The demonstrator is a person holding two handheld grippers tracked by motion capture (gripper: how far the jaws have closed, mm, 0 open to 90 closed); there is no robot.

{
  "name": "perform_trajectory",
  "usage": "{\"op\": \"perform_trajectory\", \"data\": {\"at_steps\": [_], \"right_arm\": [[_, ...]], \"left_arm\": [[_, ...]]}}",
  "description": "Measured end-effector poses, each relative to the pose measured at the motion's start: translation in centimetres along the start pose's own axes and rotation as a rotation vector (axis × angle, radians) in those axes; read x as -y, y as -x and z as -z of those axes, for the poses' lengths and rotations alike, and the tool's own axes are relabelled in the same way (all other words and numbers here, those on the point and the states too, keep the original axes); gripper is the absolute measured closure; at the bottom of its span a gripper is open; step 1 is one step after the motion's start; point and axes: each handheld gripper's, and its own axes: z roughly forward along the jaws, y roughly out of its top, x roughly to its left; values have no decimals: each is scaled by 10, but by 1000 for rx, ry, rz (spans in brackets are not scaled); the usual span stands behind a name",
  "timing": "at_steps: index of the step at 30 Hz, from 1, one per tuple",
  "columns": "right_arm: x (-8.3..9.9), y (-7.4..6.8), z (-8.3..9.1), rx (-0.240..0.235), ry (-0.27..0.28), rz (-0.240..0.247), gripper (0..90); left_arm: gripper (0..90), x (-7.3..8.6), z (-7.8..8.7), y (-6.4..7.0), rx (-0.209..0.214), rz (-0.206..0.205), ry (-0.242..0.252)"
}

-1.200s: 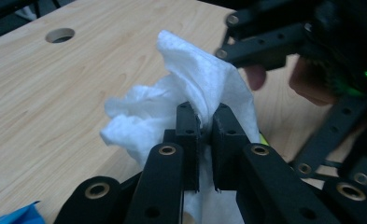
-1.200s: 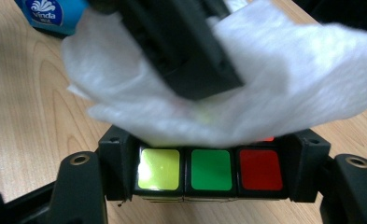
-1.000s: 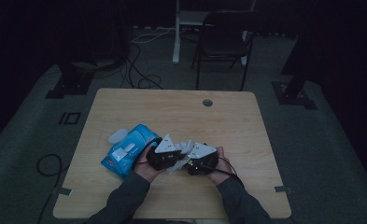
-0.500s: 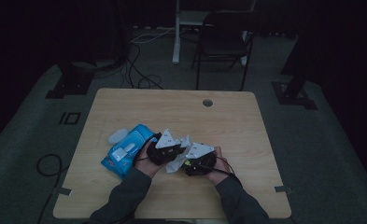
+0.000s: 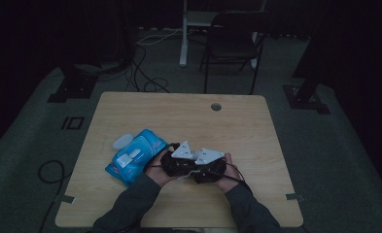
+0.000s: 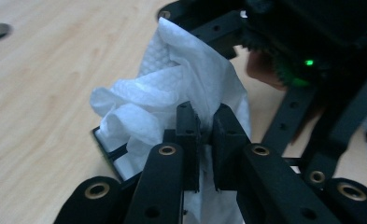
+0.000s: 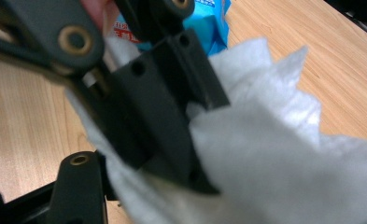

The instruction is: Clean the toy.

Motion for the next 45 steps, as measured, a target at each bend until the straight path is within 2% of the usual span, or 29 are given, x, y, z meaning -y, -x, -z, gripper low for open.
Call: {"op": "perform_trajectory", "data": {"at_steps": [3, 6, 10, 13, 14, 17, 20, 21, 32, 34, 37, 40, 45], "right_arm": [[0, 0, -1, -1, 1, -1, 339], [0, -1, -1, -1, 4, -5, 339], [-1, -1, 0, 0, 4, -14, 339], [-1, -2, 1, -5, 2, 1, 339], [-1, -2, 1, -5, 2, 1, 339], [-1, -2, 1, -9, 6, -2, 339], [0, -1, 1, -11, 10, -4, 340], [0, -1, 2, -10, 11, -3, 339], [1, 2, 7, -8, 30, -24, 339], [1, 3, 8, -7, 34, -30, 339], [1, 5, 10, -14, 52, -41, 339], [0, 5, 13, -26, 74, -49, 340], [0, 4, 13, -27, 67, -46, 339]], "left_arm": [[841, 0, 1, -1, 12, -2, -5], [841, 1, 2, -1, 5, -8, 0], [839, 1, 1, -3, -46, 11, 32], [839, 3, 1, -6, -85, 34, 62], [839, 3, 1, -6, -85, 34, 62], [839, 7, 4, -10, -142, 65, 88], [839, 9, 6, -12, -167, 78, 100], [839, 10, 9, -14, -187, 90, 108], [839, 15, 13, -16, -220, 117, 129], [839, 15, 14, -16, -243, 124, 136], [839, 17, 14, -19, -283, 140, 119], [840, 20, 10, -20, -275, 151, 106], [841, 21, 7, -21, -271, 155, 99]]}}
